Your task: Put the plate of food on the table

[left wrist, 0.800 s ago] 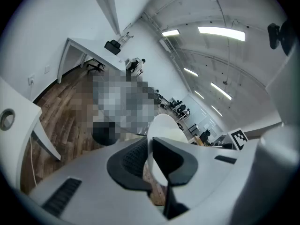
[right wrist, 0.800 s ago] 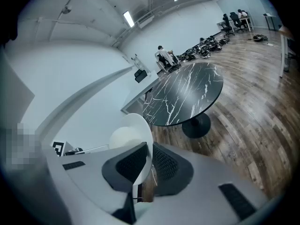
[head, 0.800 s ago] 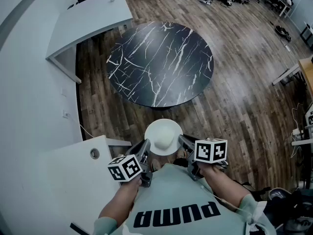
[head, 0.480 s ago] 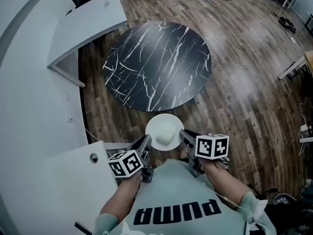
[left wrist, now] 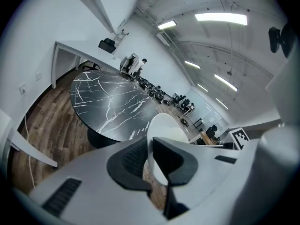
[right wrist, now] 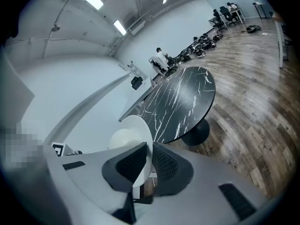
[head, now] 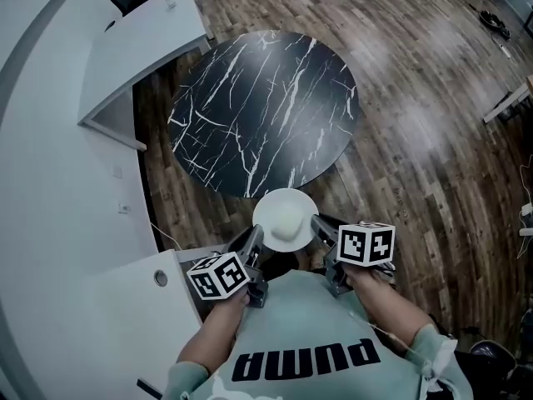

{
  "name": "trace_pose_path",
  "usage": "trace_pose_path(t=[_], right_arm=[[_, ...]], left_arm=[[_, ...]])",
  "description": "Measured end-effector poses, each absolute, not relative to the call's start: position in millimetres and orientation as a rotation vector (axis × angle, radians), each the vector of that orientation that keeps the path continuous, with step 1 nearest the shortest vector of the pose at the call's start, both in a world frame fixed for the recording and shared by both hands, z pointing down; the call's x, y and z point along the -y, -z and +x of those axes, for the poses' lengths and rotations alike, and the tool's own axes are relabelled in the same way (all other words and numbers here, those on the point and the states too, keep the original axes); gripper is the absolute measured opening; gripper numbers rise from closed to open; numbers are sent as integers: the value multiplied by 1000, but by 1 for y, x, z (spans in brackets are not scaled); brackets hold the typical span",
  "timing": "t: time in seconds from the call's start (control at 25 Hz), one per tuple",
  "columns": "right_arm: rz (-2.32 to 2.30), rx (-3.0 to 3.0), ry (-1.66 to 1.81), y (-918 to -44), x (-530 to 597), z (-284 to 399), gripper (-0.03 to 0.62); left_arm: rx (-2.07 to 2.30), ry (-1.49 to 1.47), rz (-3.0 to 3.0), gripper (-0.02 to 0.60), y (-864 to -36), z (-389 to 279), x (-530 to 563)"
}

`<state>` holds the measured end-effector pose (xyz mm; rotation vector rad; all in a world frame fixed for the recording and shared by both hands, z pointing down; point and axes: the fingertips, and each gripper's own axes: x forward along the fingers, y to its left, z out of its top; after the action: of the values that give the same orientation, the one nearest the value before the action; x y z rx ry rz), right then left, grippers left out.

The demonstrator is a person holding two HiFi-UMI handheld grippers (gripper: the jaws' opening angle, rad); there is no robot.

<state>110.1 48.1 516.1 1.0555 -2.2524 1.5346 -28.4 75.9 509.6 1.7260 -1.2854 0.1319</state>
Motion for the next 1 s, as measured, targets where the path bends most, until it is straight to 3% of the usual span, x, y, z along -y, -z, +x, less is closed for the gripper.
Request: trace_pose_path(t=[1.0], right_arm=[[1220, 2081, -1513, -554, 128, 37, 43]], left_arm=[[1129, -156, 1772, 41, -560, -103, 113]])
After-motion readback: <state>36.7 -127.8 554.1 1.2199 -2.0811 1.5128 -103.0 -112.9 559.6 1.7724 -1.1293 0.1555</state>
